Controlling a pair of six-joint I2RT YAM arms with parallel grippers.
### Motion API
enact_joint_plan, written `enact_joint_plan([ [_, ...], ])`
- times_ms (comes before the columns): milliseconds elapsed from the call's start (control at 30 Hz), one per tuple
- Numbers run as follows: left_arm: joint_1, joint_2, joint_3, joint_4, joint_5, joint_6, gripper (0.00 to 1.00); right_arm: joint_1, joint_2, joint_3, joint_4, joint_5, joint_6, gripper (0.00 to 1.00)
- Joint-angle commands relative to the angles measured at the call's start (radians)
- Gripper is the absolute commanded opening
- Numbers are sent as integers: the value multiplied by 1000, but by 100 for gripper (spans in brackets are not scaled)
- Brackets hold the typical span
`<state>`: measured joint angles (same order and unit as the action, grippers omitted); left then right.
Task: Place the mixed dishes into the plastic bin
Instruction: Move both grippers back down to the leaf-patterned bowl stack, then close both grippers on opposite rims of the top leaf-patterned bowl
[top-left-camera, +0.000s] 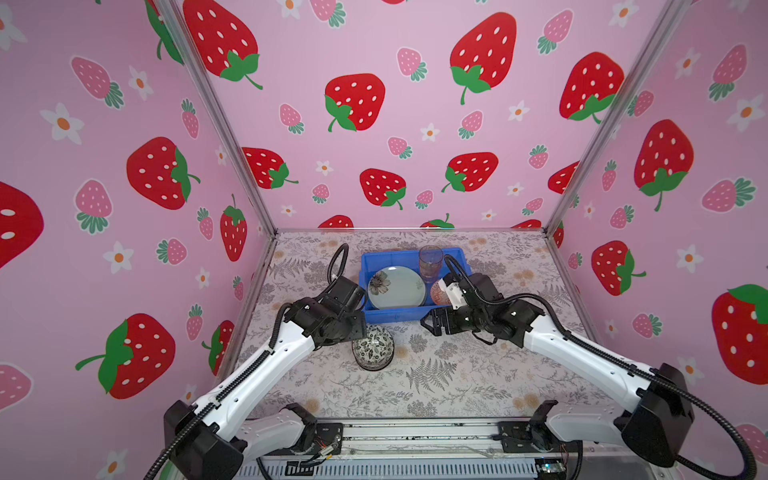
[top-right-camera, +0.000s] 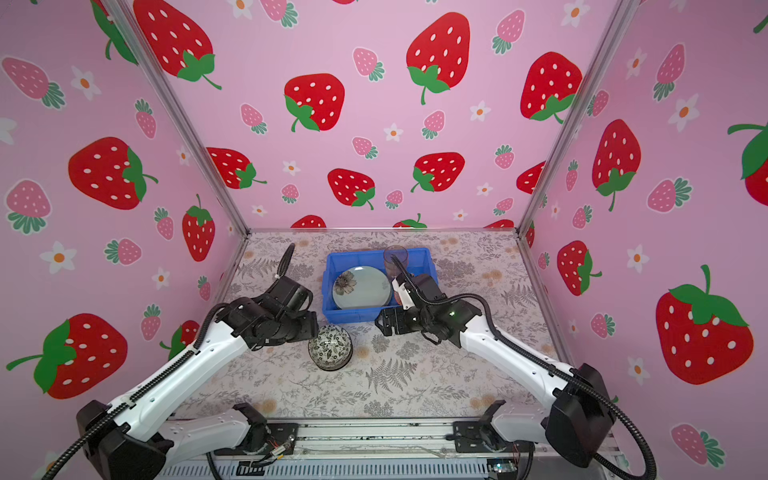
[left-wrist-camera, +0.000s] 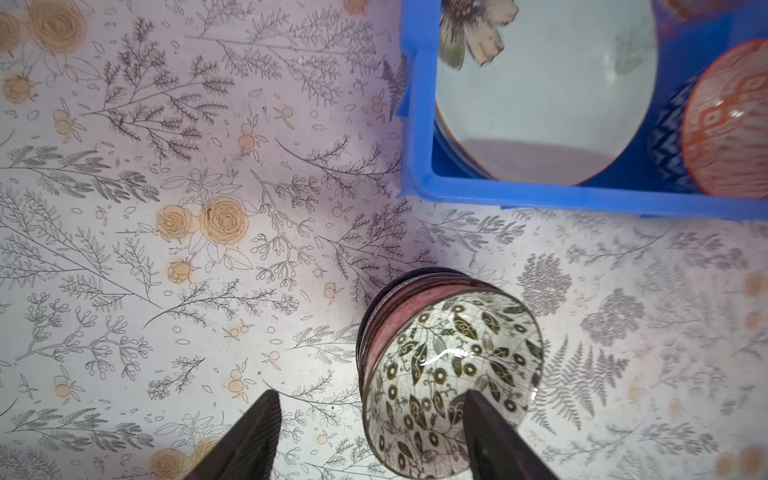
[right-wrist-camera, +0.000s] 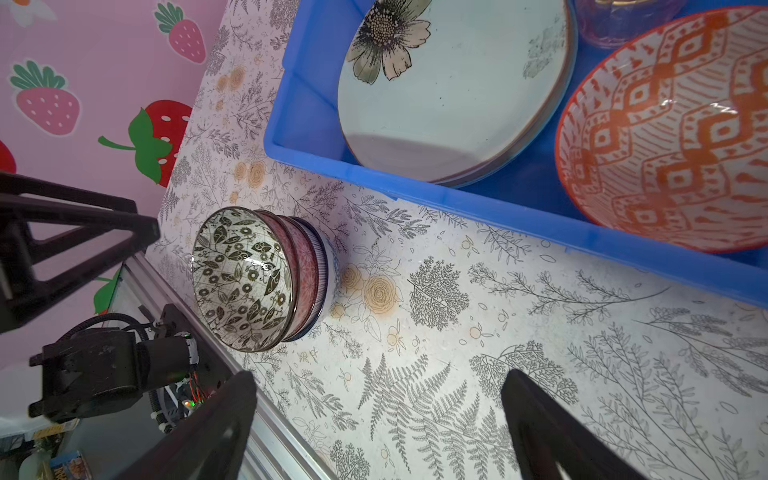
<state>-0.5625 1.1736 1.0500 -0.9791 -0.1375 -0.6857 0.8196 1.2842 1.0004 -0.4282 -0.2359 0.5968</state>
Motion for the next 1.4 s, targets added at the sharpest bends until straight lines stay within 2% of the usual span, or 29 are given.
enact_joint_plan([
  [0, 3, 14, -37, 50, 9, -27, 66, -20, 13, -7, 24, -12, -20, 95],
  [267, -8, 73, -65, 83, 26, -49, 43, -73, 24, 0, 26, -48, -61, 95],
  [533, -19, 111, -77, 78, 22, -64, 38, -160, 45, 10, 20, -98, -113, 95],
  [700, -31, 126, -83, 67, 15, -67, 31, -192, 55, 7, 22, -114, -132, 95],
  [933, -34, 141, -82, 53, 13, -76, 20, -209, 58, 9, 11, -126, -146, 95],
  [1367, -39, 140, -56, 30, 13, -83, 10, -218, 84, 27, 14, -144, -152, 95],
])
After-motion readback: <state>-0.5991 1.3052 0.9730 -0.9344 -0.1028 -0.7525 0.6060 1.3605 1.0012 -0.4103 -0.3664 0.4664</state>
